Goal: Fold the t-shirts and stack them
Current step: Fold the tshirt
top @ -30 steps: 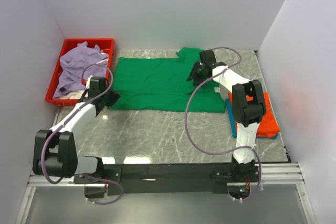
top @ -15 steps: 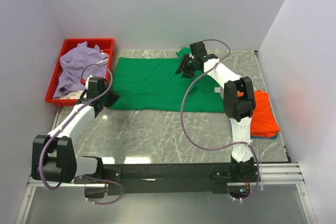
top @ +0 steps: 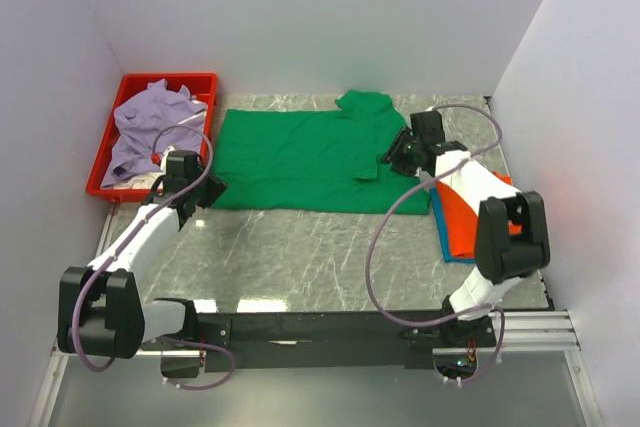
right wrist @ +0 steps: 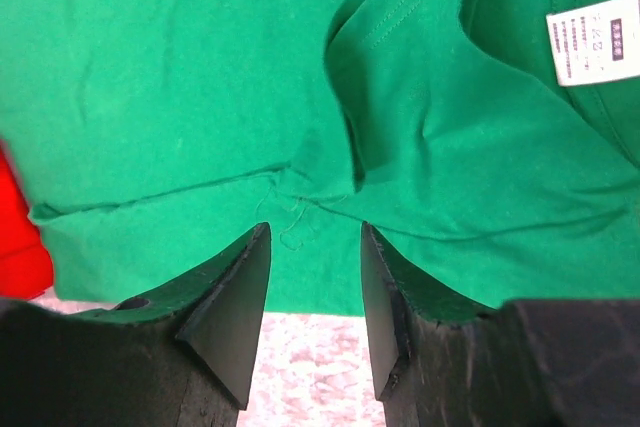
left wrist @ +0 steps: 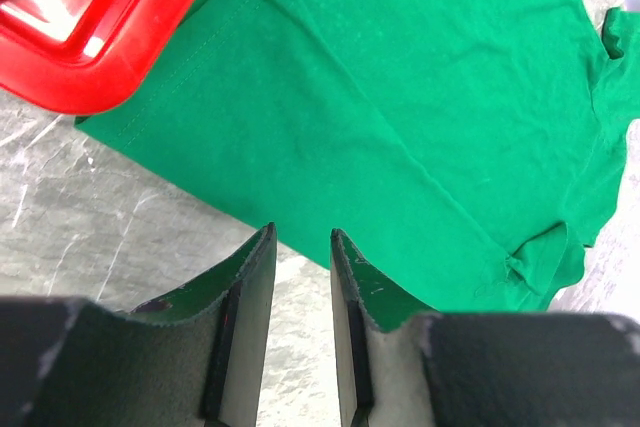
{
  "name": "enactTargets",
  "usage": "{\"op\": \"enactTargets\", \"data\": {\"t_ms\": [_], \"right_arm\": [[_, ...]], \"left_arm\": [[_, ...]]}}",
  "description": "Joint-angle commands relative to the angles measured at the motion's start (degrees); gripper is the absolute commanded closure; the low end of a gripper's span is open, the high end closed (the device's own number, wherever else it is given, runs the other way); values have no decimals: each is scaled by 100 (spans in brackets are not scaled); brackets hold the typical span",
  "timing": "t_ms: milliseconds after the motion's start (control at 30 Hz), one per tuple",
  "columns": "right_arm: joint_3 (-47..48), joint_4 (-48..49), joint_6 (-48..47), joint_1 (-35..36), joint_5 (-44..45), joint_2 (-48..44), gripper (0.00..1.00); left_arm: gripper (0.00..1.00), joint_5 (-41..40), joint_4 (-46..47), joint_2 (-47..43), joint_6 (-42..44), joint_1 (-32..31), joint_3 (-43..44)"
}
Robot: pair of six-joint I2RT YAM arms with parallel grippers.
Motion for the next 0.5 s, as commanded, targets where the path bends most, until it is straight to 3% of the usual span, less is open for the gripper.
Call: {"op": "enactTargets", "data": {"t_ms": [0, 200, 467], "right_arm": [[-444, 617, -24, 71, 199, -453, 52], [-691, 618, -85, 97, 340, -174, 60], [-244, 469, -182, 369, 471, 600, 73]], "left_arm": [[67, 84, 185, -155, 97, 40, -89], [67, 172, 203, -164, 80, 40, -80], [68, 198, 185, -129, 89, 40, -10]]}}
